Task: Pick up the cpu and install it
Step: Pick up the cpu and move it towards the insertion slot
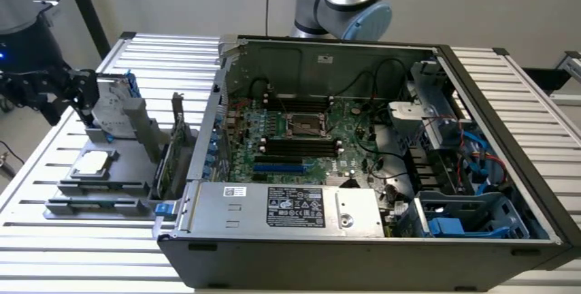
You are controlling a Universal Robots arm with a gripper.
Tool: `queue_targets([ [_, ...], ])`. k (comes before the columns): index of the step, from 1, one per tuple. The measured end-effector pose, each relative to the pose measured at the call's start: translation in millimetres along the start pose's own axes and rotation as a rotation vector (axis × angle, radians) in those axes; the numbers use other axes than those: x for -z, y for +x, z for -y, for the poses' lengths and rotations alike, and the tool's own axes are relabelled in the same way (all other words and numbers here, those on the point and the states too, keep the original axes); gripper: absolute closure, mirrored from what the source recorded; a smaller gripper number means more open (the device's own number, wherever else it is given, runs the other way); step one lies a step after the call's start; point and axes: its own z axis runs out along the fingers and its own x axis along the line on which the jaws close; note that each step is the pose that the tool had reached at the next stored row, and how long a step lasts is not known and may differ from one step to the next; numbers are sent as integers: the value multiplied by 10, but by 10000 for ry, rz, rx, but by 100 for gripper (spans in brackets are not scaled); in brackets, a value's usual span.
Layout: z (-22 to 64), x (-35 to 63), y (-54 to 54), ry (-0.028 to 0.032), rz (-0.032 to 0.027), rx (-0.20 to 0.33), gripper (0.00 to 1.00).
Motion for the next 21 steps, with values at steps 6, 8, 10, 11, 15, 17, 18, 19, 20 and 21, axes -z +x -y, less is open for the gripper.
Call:
queue_targets([
  [6, 95, -107, 3, -1, -5, -84, 40],
  [8, 144, -137, 4, -1, -10, -104, 40],
  [10, 183, -170, -1, -3, -16, -112, 40],
  [11, 198, -187, -10, -7, -18, -112, 40],
  [15, 220, -248, -81, -22, -43, -112, 40],
  [17, 219, -285, -87, -23, -47, -113, 40],
  [18, 219, -303, -87, -24, -46, -113, 40],
  [19, 219, -320, -87, -23, -49, -113, 40],
  [20, 219, -338, -87, -23, -49, -113, 40],
  [21, 219, -357, -88, -23, -49, -112, 40],
])
